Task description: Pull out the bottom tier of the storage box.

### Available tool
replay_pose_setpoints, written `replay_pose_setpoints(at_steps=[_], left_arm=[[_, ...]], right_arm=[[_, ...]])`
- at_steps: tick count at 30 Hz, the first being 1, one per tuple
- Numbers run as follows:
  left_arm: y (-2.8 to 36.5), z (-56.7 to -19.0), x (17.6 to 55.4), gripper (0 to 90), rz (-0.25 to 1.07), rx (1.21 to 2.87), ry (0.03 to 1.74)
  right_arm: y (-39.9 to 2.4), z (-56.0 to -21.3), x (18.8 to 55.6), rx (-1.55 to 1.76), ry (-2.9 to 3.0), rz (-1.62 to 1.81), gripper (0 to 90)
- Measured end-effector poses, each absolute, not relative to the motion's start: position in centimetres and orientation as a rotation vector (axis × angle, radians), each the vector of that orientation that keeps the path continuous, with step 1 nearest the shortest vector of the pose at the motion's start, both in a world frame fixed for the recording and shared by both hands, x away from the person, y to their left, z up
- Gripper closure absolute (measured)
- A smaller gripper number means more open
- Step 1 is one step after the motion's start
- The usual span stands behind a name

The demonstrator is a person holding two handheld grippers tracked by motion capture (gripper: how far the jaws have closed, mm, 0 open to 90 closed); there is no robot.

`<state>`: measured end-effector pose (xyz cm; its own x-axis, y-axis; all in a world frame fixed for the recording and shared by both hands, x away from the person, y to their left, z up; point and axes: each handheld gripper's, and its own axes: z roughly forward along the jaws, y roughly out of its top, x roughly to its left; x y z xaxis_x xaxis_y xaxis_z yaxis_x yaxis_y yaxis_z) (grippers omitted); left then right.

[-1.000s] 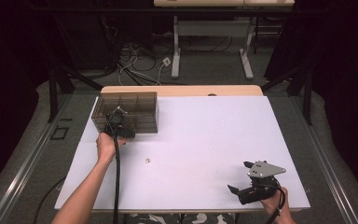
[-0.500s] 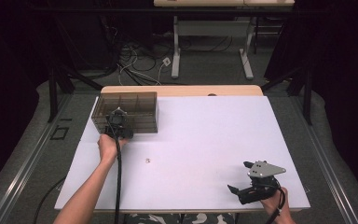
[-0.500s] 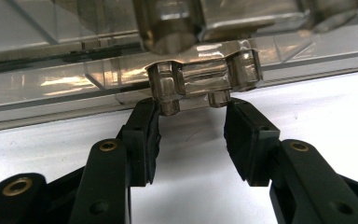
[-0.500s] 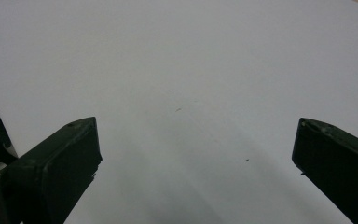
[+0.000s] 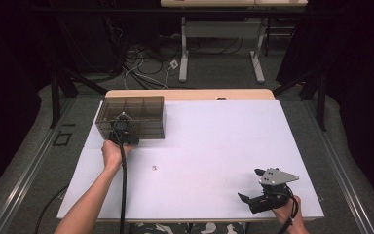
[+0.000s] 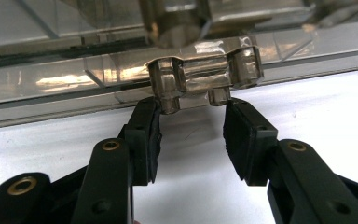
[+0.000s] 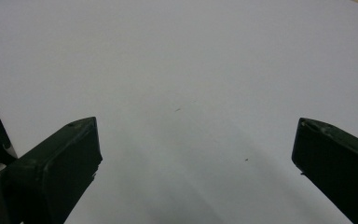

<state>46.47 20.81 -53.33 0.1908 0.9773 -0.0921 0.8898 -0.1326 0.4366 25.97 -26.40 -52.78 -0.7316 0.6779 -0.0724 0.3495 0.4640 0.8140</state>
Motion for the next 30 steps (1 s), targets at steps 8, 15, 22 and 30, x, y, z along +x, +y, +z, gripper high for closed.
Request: replay_pose_setpoints(at_steps=[8, 15, 22, 30], left_arm=[[20.9, -53.1, 46.3, 56.8, 0.303, 2.082, 1.739], [21.1, -53.2, 46.2, 56.9, 0.288, 2.084, 1.738], [21.2, -53.3, 45.6, 77.8, 0.359, 2.073, 1.745], [22.2, -52.8, 45.3, 61.1, 0.27, 2.052, 1.717]], right_arm=[[-26.4, -52.8, 26.0, 0.866, 2.33, 1.162, 0.4], [-26.4, -52.8, 26.0, 0.87, 2.33, 1.162, 0.4], [-26.4, -52.8, 26.0, 0.868, 2.328, 1.162, 0.4], [-26.3, -52.8, 26.0, 0.87, 2.332, 1.159, 0.4]])
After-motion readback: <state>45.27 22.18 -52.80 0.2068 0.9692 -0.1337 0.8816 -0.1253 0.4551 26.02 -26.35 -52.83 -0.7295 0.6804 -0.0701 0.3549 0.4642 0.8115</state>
